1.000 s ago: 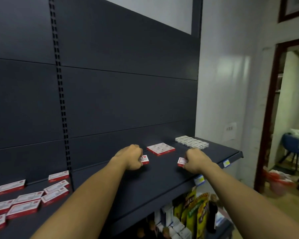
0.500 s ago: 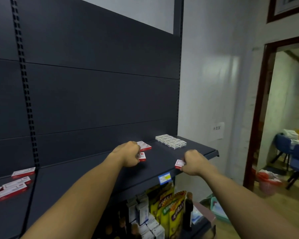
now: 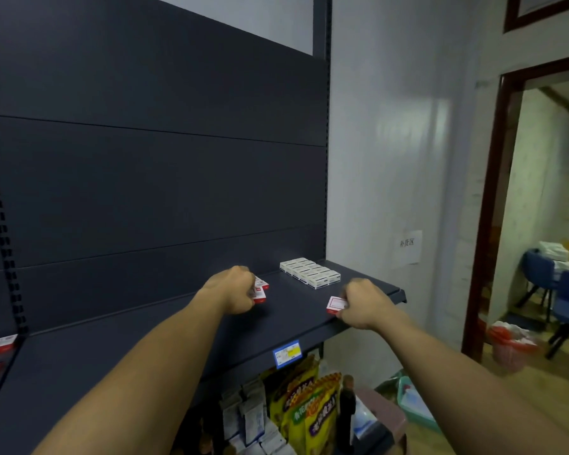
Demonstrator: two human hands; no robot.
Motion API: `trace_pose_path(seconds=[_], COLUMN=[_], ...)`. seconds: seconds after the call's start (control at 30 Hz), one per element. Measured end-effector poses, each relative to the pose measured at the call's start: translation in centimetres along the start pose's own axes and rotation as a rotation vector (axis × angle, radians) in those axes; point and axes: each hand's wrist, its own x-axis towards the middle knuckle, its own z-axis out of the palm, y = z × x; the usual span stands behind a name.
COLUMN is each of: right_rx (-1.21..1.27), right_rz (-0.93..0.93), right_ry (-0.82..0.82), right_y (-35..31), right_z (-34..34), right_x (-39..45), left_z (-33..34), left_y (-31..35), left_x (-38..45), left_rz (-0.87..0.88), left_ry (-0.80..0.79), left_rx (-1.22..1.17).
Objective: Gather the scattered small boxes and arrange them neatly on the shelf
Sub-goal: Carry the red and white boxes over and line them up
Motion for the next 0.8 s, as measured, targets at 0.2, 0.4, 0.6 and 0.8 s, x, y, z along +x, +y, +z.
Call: trace_pose_path(seconds=[0.2,0.4,0.6,0.8], right_rx=[-0.019,-0.004,0.034,0.081], right_rz=[-0.031,-0.119,-0.189,-0.280], right_ry=[-0.006,-0.011,-0.024,-0.028], right_y=[1.1,0.7,-1.3,-3.1], right_z=[1.7,3.6,4.9,7.3], right_x=[5.1,11.0,15.4,18.7], left_z=[1.3,2.4,3.5,5.1], left_y=[-1.1,-3.4,-5.7,-6.9], left_x=[4.4,8.4,10.1,10.5], left_rz=[-0.009,-0.057,-0.097,-0.150], left_ry=[0.016,0.009,-0.009,0.013], left_rx=[0.004,-0.040,-0.055,-0.057])
